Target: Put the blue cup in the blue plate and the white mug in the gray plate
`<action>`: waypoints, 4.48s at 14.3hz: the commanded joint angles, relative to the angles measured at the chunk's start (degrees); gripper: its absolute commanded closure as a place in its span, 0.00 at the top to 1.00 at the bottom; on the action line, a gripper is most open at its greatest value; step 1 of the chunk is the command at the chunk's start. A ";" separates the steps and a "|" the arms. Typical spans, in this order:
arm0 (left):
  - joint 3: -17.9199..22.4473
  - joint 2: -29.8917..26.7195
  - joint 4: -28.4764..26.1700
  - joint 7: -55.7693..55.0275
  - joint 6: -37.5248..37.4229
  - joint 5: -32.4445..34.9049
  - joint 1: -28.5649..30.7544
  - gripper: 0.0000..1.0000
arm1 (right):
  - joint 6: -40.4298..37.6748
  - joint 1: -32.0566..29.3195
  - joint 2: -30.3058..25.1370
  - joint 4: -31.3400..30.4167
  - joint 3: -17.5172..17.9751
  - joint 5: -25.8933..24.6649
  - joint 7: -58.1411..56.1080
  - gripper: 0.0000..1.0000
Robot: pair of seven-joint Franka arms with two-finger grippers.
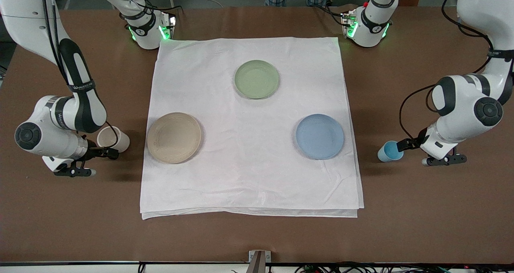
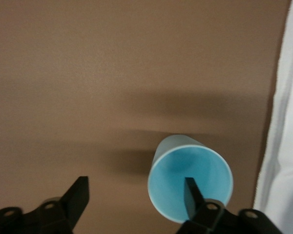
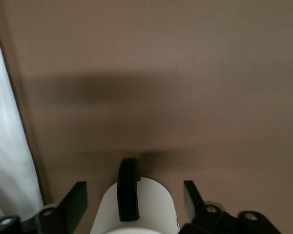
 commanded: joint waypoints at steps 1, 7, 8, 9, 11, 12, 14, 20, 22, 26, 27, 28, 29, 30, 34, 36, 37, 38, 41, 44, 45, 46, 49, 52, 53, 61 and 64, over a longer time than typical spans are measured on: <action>-0.16 1.71 0.32 0.57 0.88 0.97 0.27 0.62 | 0.22 -0.66 -1.44 -3.08 0.69 0.84 0.14 0.61; -0.17 2.69 0.50 0.21 0.89 0.97 0.00 0.01 | -5.38 0.30 -3.28 -0.82 1.04 4.42 0.93 0.00; -0.25 2.34 0.50 0.21 0.89 0.97 -0.08 0.00 | -8.54 1.09 -4.33 -0.02 1.04 6.80 1.98 0.00; -0.60 1.73 0.59 0.04 0.28 0.97 -0.26 0.00 | -9.87 2.23 -5.39 0.07 1.04 7.95 4.25 0.00; -1.83 -0.82 0.59 -0.83 -1.13 0.88 -0.79 0.00 | -10.15 4.69 -8.20 -1.50 2.87 8.14 11.70 0.00; -4.01 -2.13 0.94 -3.28 -3.83 0.88 -0.79 0.00 | -9.89 4.96 -9.25 -2.72 5.24 8.14 16.18 0.00; -8.14 -4.16 0.94 -9.95 -7.71 0.88 -0.79 0.00 | -8.57 7.06 -9.79 -4.40 7.98 8.05 22.09 0.00; -18.53 -2.68 -0.91 -31.58 -7.99 0.88 -3.85 0.00 | -2.51 14.01 -6.55 -5.72 7.81 5.42 25.01 0.02; -18.45 -1.01 -1.34 -35.45 -6.68 0.96 -6.14 0.01 | -2.33 14.11 -5.49 -5.37 7.81 3.14 24.93 0.38; -18.45 1.72 -1.70 -37.75 -3.68 0.97 -7.12 0.34 | -3.11 13.84 -5.57 -4.24 7.81 2.16 26.15 1.00; -18.45 1.55 -1.70 -38.10 -3.77 0.97 -7.12 0.68 | -4.16 13.58 -6.18 -3.36 7.72 2.16 26.24 1.00; -18.36 0.67 -1.61 -39.24 -4.47 0.97 -7.03 1.00 | -7.48 13.32 -6.54 -1.35 7.55 2.16 26.07 1.00; -18.36 -0.73 -1.26 -39.51 -5.17 0.97 -6.59 1.00 | -11.52 12.70 -6.80 1.37 7.37 2.16 25.72 1.00; -18.18 -2.22 -0.74 -39.08 -6.22 0.97 -6.41 1.00 | -15.73 11.13 -7.15 4.79 7.46 2.07 25.37 1.00; -17.92 -5.84 11.27 -38.37 -17.71 1.23 -4.05 1.00 | -28.14 6.12 -9.43 13.42 7.37 1.90 15.63 1.00; -18.18 -6.01 18.92 -33.39 -26.57 5.95 -2.29 1.00 | -34.02 3.83 -11.19 16.58 7.37 -1.60 10.10 1.00; -18.10 -6.01 22.52 -30.75 -30.54 7.54 -2.11 1.00 | -37.88 2.34 -11.98 18.43 7.37 -2.57 8.33 1.00; -18.01 -6.10 26.56 -28.55 -34.23 7.73 -2.02 1.00 | -40.53 0.50 -12.60 20.27 7.46 -2.58 7.71 1.00; -18.18 -6.89 34.05 -17.75 -44.10 7.65 0.44 1.00 | -47.49 -1.36 -13.13 26.86 7.55 -2.93 5.33 1.00; -17.40 -10.65 33.90 -13.95 -45.78 6.86 1.93 1.00 | -49.18 -1.80 -12.87 31.44 7.55 -2.76 5.59 1.00; -15.65 -12.33 33.55 -12.63 -46.74 6.68 1.24 1.00 | -49.26 -1.63 -12.78 32.32 7.63 -2.50 5.68 1.00; -13.46 -13.30 33.11 -10.62 -48.58 5.72 -0.33 1.00 | -49.61 -0.84 -12.78 32.42 7.81 -1.97 5.94 1.00; -2.31 -19.78 28.56 -4.37 -50.53 -0.33 -6.83 1.00 | -49.70 1.01 -12.95 32.25 7.99 -1.53 6.82 1.00; 1.50 -26.12 21.09 -4.18 -50.09 -1.93 -10.45 1.00 | -53.46 1.27 -13.39 32.24 7.99 -1.79 6.91 1.00; 1.59 -27.36 19.67 -4.27 -49.74 -1.93 -11.15 1.00 | -53.57 0.75 -13.92 32.16 7.99 -1.53 6.82 1.00; 0.54 -28.08 19.75 -4.00 -49.56 -1.76 -11.25 1.00 | -43.29 1.36 -34.82 7.66 7.28 -1.00 6.20 1.00; 0.36 -27.46 20.62 -3.92 -49.56 -1.85 -11.25 1.00 | -43.37 1.36 -38.52 5.09 6.41 -0.83 5.77 1.00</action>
